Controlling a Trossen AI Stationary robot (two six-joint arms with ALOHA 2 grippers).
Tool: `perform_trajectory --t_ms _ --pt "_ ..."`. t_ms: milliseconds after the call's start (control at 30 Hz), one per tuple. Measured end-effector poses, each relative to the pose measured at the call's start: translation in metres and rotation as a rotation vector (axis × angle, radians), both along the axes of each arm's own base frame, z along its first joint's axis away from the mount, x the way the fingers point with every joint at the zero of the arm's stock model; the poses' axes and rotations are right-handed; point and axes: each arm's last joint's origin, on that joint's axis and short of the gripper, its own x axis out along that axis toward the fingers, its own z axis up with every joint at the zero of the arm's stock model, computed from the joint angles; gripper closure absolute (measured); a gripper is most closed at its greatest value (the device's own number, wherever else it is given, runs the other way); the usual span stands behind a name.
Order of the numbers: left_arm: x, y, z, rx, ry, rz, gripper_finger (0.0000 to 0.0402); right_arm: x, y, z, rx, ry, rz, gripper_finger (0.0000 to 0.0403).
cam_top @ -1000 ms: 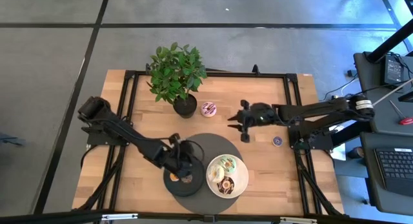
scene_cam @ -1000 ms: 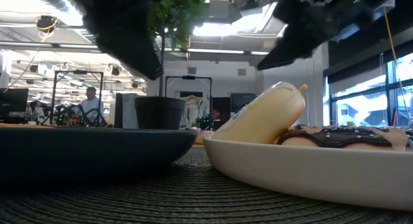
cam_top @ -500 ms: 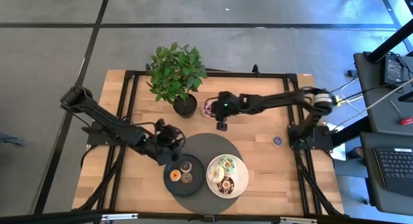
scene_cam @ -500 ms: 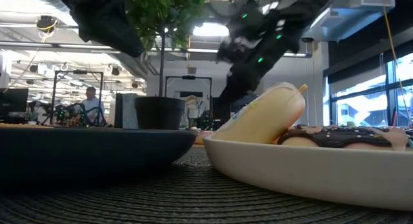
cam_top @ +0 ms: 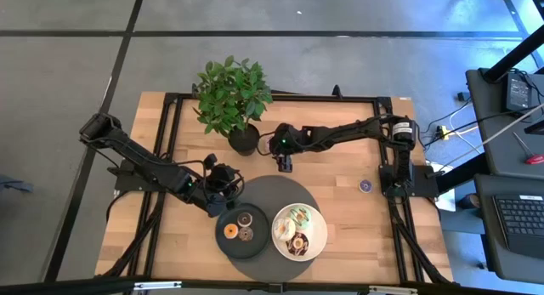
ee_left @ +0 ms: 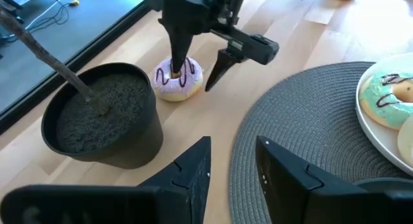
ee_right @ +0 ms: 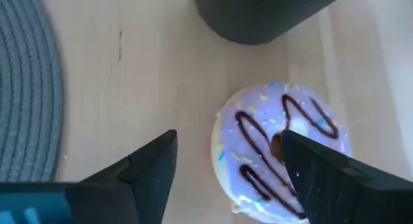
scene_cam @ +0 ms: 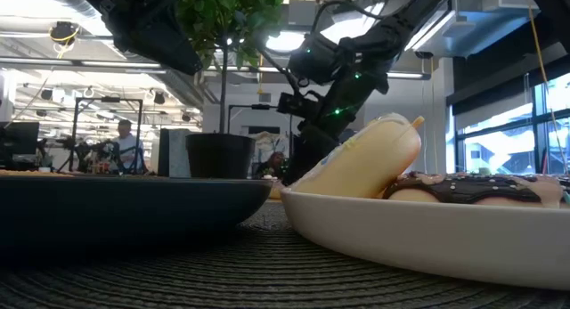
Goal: Pick & Place donuts
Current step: Put the big pink donut into the white plate
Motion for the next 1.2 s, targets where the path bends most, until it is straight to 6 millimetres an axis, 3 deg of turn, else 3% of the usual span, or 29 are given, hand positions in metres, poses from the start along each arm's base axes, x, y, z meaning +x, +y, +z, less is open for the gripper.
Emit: perform_trajectory --t_ms 500,933,1067,1200 --pt "0.0 0.0 0.0 0.001 0.004 -0.004 0.0284 -0.003 -0.009 -0.01 0.045 0.031 -0.075 0.0166" --pt "0.0 0.0 0.0 0.011 0.012 -0.012 0.0283 -0.002 -0.008 -0.008 0.034 0.042 -0.06 0.0307" --pt "0.0 0.0 0.0 0.011 0.012 -0.012 0.0286 -0.002 0.005 -0.001 0.038 0.074 -0.026 0.0352" --pt "0.0 0.0 0.0 0.011 0.011 -0.012 0.0287 -0.009 0.038 0.025 0.047 0.027 0.038 0.0379"
